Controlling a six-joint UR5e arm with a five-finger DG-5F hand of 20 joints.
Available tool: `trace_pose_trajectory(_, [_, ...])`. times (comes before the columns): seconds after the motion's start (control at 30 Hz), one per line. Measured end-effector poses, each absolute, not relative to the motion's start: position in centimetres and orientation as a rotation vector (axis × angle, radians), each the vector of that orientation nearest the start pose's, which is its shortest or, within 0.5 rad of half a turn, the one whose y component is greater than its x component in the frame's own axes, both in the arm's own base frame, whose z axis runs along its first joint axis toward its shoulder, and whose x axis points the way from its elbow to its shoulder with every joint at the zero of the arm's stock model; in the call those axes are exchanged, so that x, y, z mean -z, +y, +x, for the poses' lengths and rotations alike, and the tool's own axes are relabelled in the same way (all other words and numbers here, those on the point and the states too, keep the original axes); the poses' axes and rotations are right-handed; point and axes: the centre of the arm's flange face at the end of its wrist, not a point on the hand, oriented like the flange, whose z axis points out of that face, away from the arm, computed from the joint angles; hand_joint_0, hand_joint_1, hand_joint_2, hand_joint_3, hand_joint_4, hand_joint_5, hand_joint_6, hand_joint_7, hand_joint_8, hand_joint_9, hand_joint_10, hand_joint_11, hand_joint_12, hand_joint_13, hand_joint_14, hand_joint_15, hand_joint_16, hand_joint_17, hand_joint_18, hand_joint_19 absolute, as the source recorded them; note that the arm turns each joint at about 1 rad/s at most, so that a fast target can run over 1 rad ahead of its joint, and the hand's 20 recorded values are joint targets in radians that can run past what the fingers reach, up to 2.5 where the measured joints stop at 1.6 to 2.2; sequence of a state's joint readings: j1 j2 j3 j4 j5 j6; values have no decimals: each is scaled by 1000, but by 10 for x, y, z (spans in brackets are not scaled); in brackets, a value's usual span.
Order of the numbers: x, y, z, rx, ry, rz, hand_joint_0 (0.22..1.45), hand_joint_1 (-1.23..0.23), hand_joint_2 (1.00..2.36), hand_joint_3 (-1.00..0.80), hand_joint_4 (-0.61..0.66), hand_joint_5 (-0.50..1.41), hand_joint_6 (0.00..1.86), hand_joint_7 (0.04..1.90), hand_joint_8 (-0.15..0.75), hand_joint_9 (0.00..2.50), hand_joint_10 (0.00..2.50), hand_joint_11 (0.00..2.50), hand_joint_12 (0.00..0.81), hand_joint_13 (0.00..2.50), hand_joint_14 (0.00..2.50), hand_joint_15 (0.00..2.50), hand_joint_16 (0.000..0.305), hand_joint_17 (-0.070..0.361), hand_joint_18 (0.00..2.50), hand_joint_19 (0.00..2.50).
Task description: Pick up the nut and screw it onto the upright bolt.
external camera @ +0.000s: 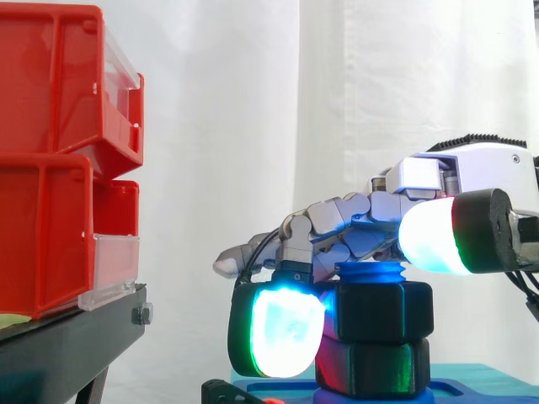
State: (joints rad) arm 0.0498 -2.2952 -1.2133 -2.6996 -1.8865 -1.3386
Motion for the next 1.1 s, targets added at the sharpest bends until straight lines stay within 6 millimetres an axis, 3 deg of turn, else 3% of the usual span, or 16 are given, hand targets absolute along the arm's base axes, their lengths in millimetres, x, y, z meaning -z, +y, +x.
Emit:
trace_pose_trajectory(0.53, [-248, -76, 753, -456, 1503, -116, 468, -151, 1000, -500, 195, -137, 503, 1133, 256, 477, 0, 0, 324, 238, 0, 0, 41, 92, 0, 0])
trace_pose_trajectory(0.7, [-249, -78, 753, -455, 1502, -117, 467, -157, 1000, -500, 223, -154, 504, 980, 252, 478, 0, 0, 321, 254, 0, 0, 40, 90, 0, 0])
trace_pose_trajectory(1.1, [-250, -84, 753, -454, 1495, -119, 466, -170, 1000, -500, 221, -156, 503, 879, 251, 481, 0, 0, 317, 273, 0, 0, 39, 88, 0, 0])
